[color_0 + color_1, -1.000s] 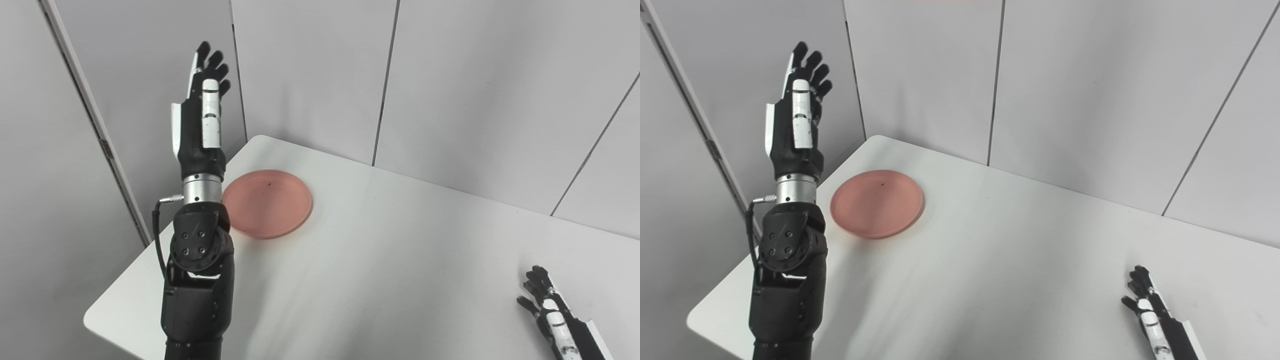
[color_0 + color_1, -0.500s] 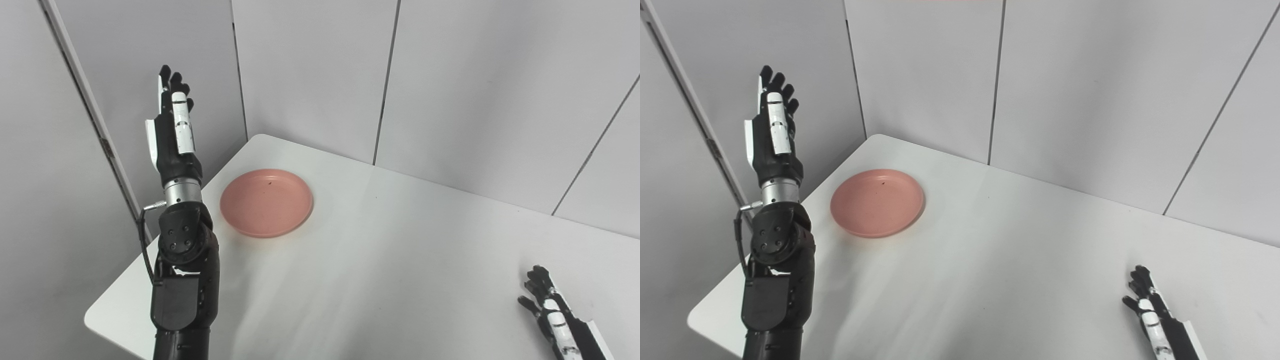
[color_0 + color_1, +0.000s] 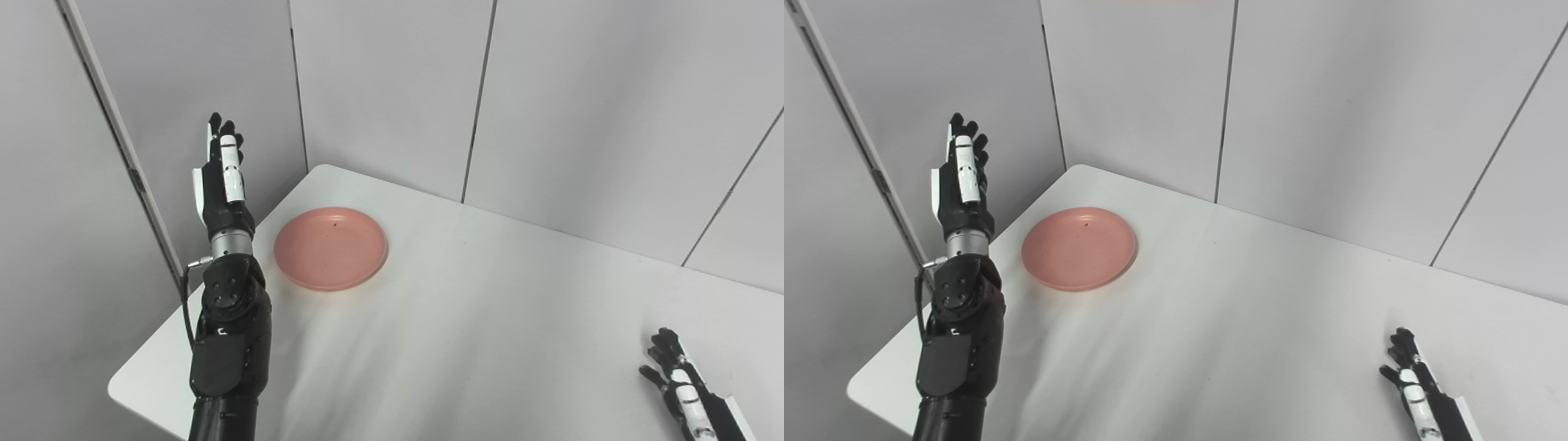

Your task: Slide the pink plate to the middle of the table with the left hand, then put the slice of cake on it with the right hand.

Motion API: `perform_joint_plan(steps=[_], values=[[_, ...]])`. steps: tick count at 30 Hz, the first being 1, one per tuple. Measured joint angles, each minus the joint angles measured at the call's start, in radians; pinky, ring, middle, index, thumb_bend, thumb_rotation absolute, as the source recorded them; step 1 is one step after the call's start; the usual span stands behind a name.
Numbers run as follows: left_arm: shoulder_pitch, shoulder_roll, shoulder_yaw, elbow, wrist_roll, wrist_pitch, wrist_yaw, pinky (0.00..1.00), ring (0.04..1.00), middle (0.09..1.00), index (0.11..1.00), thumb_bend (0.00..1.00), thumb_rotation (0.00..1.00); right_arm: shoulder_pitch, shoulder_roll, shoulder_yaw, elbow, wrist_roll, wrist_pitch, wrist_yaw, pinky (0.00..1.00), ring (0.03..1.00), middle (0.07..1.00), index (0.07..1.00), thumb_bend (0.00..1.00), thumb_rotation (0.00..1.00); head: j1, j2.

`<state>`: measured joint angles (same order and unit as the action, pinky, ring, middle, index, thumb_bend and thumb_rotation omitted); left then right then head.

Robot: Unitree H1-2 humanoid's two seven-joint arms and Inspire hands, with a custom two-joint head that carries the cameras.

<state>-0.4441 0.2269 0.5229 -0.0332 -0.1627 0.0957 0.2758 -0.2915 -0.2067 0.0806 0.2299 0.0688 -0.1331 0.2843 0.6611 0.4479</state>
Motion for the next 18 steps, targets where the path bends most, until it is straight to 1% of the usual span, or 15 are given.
perform_joint_plan(steps=[7, 13, 18], values=[[-0.002, 0.002, 0.01, 0.072, -0.04, -0.004, 0.002, 0.97, 0.962, 0.97, 0.955, 0.34, 1.0, 0.0, 0.0, -0.001, 0.0, 0.007, 0.001, 0.001, 1.0, 0.978, 0.981, 0.981, 0.12, 1.0, 0.002, 0.003], [-0.002, 0.007, 0.011, 0.102, -0.041, -0.006, 0.003, 0.99, 0.991, 0.989, 0.979, 0.35, 1.0, 0.0, 0.0, -0.001, -0.001, 0.011, 0.004, 0.002, 1.0, 0.98, 0.982, 0.982, 0.12, 1.0, 0.003, 0.006], [-0.001, 0.018, 0.01, 0.155, -0.042, -0.028, 0.001, 1.0, 0.998, 0.998, 0.988, 0.37, 1.0, 0.001, 0.0, -0.001, -0.002, 0.014, 0.004, 0.002, 1.0, 0.982, 0.983, 0.984, 0.1, 1.0, 0.009, 0.009]])
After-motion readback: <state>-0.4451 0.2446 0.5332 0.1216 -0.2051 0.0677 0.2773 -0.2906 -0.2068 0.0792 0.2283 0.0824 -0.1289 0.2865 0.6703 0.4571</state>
